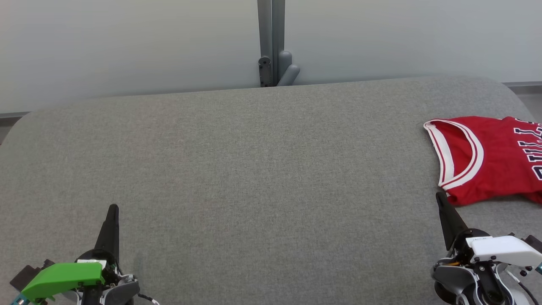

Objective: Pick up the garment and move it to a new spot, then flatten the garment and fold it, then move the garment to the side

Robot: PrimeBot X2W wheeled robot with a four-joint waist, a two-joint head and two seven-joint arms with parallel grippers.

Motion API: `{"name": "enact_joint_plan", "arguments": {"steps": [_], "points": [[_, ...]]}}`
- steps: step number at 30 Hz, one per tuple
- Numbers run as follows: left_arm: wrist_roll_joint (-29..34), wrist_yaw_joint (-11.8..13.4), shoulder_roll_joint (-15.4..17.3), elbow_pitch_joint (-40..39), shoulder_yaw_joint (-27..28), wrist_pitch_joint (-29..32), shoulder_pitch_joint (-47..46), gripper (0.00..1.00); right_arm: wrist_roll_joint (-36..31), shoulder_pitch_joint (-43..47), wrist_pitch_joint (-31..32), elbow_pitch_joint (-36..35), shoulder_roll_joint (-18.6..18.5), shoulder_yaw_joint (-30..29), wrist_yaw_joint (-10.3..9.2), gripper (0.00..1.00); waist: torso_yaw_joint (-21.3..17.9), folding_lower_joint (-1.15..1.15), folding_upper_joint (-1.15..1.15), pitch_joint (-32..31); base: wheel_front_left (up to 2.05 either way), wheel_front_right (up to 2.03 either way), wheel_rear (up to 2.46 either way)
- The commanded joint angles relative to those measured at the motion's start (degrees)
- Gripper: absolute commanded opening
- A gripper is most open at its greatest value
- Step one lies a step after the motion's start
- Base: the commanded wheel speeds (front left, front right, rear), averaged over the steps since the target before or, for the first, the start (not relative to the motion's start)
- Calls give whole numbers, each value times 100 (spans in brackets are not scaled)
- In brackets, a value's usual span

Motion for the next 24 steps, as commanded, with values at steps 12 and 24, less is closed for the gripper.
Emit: {"name": "enact_joint_plan", "arguments": {"steps": [12,24], "points": [[-289,-60,36,-42,71,95,-135,0,372,-85,92,-39,-32,-26,2,0,10,0,17,12,0,0,0],[-287,-60,35,-42,72,96,-135,0,372,-85,91,-39,-32,-26,2,0,10,0,17,12,0,0,0]]}}
